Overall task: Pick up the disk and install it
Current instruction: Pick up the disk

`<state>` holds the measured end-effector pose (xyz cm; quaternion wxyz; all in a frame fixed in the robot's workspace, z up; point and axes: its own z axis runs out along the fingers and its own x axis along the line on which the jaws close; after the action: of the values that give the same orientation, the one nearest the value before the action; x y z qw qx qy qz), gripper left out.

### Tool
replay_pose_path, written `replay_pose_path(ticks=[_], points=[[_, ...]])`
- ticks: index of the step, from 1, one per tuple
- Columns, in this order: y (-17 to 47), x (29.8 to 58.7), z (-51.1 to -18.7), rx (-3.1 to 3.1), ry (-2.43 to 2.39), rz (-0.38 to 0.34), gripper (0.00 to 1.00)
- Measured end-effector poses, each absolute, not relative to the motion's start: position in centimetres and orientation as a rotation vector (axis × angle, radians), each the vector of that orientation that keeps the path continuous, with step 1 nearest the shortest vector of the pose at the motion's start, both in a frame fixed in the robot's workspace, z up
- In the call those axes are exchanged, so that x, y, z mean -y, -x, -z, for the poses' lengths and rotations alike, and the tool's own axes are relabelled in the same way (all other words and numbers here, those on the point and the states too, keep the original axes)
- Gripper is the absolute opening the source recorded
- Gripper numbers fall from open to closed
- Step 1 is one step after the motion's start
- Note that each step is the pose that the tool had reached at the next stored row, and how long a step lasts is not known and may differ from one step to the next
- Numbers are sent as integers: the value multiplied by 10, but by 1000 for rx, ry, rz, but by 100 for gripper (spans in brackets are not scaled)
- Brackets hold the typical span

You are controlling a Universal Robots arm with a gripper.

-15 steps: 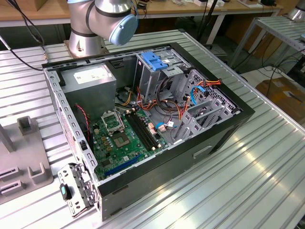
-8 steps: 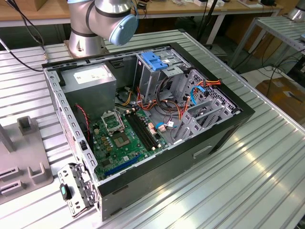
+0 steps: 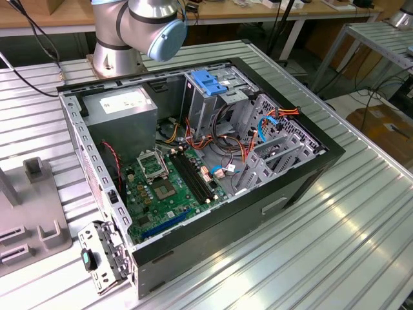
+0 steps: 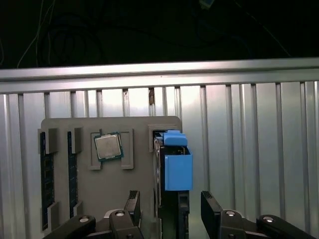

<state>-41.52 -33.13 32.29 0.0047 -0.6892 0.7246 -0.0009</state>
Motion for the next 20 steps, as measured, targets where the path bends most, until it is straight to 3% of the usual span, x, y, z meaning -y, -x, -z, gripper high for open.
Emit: replay_pose_path(ticks=[20], points=[[415, 331, -314, -2269, 2158, 3, 60]])
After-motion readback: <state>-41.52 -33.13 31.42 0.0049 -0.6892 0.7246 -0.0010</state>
